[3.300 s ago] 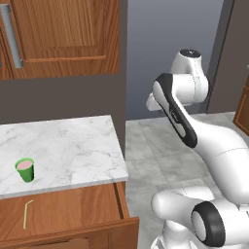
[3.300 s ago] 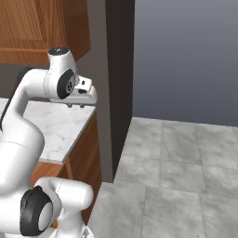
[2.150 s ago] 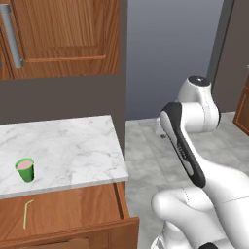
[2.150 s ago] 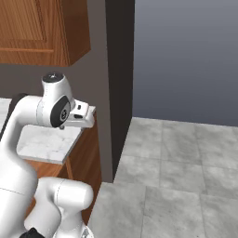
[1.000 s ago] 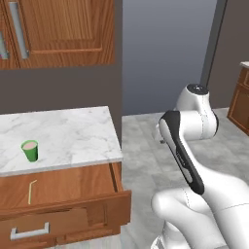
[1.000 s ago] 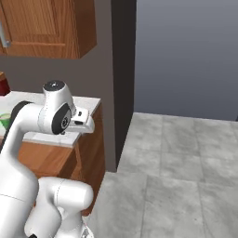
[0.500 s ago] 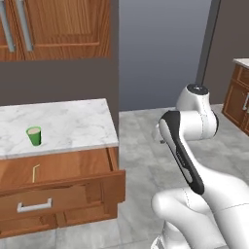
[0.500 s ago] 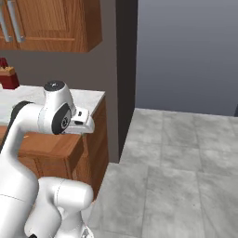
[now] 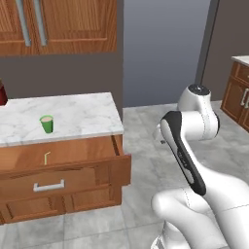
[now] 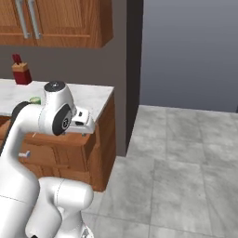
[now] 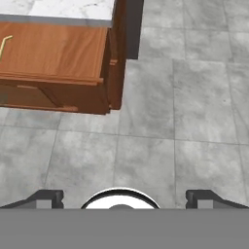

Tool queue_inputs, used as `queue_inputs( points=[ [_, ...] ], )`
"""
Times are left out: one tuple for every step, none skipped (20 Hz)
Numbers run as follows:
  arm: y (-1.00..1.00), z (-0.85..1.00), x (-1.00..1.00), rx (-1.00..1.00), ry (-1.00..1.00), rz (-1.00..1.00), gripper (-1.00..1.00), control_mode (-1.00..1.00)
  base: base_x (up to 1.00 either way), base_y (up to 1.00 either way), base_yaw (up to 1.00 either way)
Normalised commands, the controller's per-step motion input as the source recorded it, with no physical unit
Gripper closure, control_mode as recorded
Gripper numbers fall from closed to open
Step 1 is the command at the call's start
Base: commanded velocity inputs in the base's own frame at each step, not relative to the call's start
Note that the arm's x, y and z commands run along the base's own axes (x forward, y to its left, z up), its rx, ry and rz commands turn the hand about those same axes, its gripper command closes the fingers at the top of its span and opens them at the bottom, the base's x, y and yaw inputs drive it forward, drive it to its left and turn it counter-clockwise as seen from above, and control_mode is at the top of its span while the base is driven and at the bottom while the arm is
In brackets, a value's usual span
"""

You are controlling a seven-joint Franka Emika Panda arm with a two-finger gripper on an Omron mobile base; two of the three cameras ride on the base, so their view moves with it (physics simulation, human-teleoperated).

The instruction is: Pick up the straw from the left drawer and put it inside the smoothie cup.

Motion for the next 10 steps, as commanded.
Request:
queue_inputs(
  points=[
    [0.0, 0.0, 0.0, 0.0, 0.0, 0.0, -1.0, 1.0, -0.11, 0.74, 0.0],
    [0.0, 0.0, 0.0, 0.0, 0.0, 0.0, -1.0, 1.0, -0.06, 0.78, 0.0],
    [0.0, 0.0, 0.0, 0.0, 0.0, 0.0, -1.0, 1.0, 0.0, 0.84, 0.0],
    [0.0, 0.0, 0.0, 0.0, 0.0, 0.0, -1.0, 1.0, 0.0, 0.89, 0.0],
    [0.0, 0.0, 0.0, 0.0, 0.0, 0.0, -1.0, 1.0, 0.0, 0.92, 0.0],
    [0.0, 0.0, 0.0, 0.0, 0.0, 0.0, -1.0, 1.0, 0.0, 0.92, 0.0],
    [0.0, 0.0, 0.0, 0.0, 0.0, 0.0, -1.0, 1.0, 0.0, 0.91, 0.0],
    [0.0, 0.0, 0.0, 0.0, 0.0, 0.0, -1.0, 1.0, 0.0, 0.9, 0.0],
    [0.0, 0.0, 0.0, 0.0, 0.0, 0.0, -1.0, 1.0, 0.0, 0.88, 0.0],
    [0.0, 0.0, 0.0, 0.0, 0.0, 0.0, -1.0, 1.0, 0.0, 0.87, 0.0]
  ],
)
